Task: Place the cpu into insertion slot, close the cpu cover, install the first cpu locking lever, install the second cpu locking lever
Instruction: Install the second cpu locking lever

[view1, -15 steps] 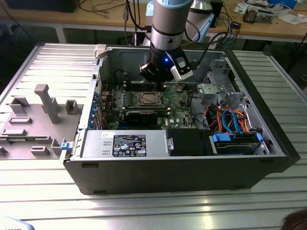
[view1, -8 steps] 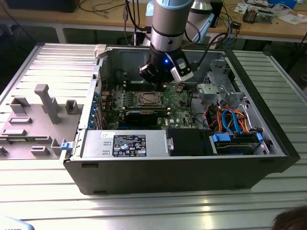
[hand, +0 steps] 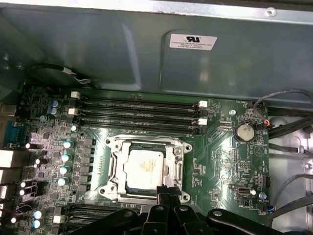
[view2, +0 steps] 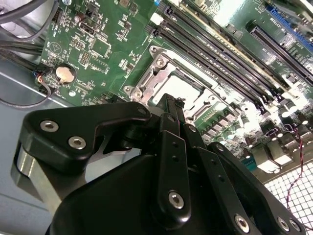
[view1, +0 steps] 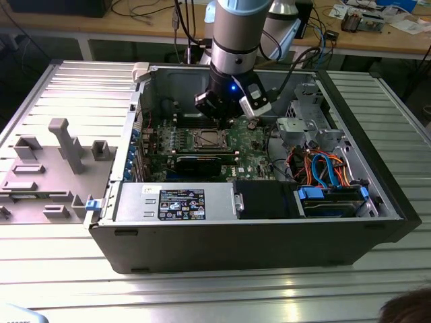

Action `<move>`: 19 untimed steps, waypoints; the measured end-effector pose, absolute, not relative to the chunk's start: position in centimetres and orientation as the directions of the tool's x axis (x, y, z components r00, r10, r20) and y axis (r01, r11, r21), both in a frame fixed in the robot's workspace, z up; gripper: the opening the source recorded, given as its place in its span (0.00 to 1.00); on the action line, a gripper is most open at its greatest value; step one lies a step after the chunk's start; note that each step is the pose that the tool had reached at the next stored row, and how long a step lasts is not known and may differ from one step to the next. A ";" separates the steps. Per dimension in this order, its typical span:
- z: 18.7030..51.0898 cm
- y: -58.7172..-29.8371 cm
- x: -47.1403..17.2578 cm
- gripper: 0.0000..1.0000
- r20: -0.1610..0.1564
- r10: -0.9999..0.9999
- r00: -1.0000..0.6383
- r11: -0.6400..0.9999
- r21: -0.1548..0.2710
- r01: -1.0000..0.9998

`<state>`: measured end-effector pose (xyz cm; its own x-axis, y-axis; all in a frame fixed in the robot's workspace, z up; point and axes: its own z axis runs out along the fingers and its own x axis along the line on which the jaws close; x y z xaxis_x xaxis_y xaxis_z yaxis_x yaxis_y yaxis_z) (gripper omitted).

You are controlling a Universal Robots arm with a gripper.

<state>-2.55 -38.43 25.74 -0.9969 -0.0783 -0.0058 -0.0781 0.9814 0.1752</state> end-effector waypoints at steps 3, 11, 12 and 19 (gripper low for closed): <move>25.7 -38.5 -2.6 0.11 -0.006 -0.078 -0.997 0.981 0.175 -0.078; 25.7 -38.5 -2.6 0.11 -0.006 -0.078 -0.997 0.981 0.175 -0.078; 25.7 -38.5 -2.6 0.11 -0.006 -0.078 -0.997 0.981 0.175 -0.078; 25.5 -38.6 -3.4 0.11 -0.006 -0.078 -0.997 0.980 0.182 -0.078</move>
<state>-3.41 -38.60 25.46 -0.9969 -0.0781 -0.0063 -0.0780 0.9802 0.1822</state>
